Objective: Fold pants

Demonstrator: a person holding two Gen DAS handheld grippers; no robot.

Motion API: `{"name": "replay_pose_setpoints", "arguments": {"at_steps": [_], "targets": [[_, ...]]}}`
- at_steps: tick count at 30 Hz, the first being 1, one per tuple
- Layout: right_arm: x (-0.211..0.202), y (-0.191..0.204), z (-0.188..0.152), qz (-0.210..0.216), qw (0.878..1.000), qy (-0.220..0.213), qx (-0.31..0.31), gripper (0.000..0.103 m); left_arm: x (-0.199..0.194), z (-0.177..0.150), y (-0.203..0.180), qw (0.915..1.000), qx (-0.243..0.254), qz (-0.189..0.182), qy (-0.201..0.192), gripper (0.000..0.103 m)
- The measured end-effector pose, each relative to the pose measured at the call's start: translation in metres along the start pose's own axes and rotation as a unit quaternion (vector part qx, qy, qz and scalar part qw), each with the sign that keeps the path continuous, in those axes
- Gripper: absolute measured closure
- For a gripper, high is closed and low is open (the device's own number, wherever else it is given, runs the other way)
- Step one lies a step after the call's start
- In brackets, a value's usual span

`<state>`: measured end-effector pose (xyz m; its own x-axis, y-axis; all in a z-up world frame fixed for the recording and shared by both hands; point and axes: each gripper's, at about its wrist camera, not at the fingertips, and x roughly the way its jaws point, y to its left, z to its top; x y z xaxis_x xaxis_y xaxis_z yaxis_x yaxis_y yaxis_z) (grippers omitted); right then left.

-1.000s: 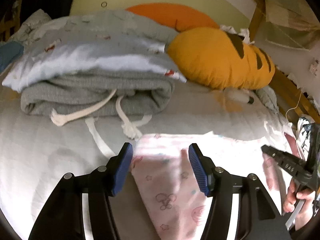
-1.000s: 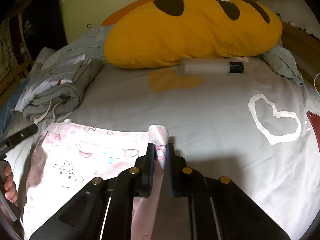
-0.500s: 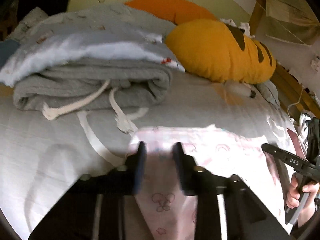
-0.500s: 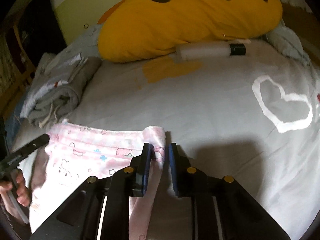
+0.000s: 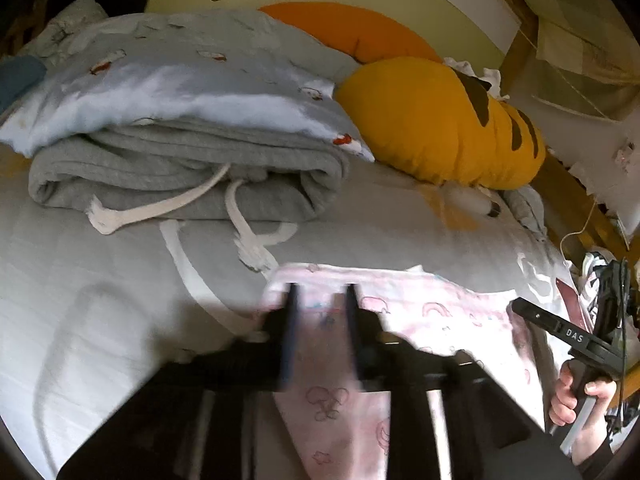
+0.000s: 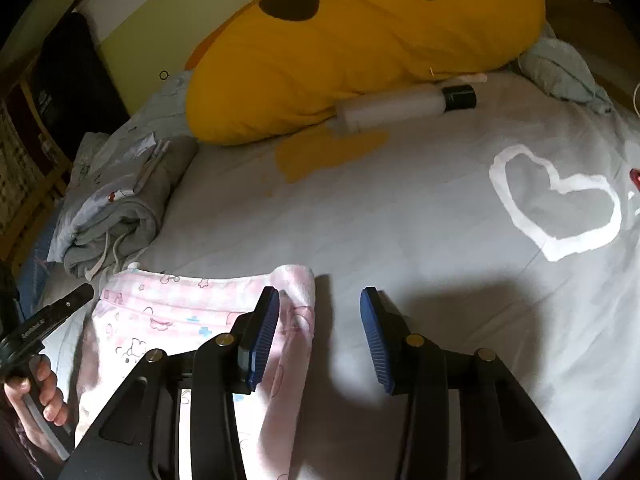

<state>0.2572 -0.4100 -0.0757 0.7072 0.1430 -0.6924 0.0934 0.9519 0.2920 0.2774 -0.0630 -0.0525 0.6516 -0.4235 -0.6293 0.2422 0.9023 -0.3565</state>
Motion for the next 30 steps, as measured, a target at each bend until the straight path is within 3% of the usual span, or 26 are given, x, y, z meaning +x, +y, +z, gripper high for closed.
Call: {"name": "replay_pose_setpoints", "arguments": {"at_steps": [6,8,11,19,30], "targets": [[0.015,-0.002,-0.004,-0.016,0.999,0.027,-0.003,0.059,0.018,-0.007,-0.008,0.9975,0.032,0.048,0.041,0.067],[0.017,0.002,-0.005,-0.026,0.999,0.029,-0.014,0.059,0.028,-0.011,-0.013,0.9922,0.062,0.092,0.056,0.066],[0.018,0.005,-0.006,-0.036,0.999,0.029,-0.029,0.058,0.03,-0.013,-0.02,0.9886,0.082,0.112,0.058,0.065],[0.018,0.002,-0.006,-0.025,0.999,0.028,-0.022,0.056,0.022,-0.011,-0.014,0.9922,0.059,0.1,0.046,0.064],[0.002,0.006,-0.008,-0.03,0.999,0.01,-0.029,0.051,-0.012,-0.004,-0.024,0.995,0.067,0.072,-0.019,0.063]]}}
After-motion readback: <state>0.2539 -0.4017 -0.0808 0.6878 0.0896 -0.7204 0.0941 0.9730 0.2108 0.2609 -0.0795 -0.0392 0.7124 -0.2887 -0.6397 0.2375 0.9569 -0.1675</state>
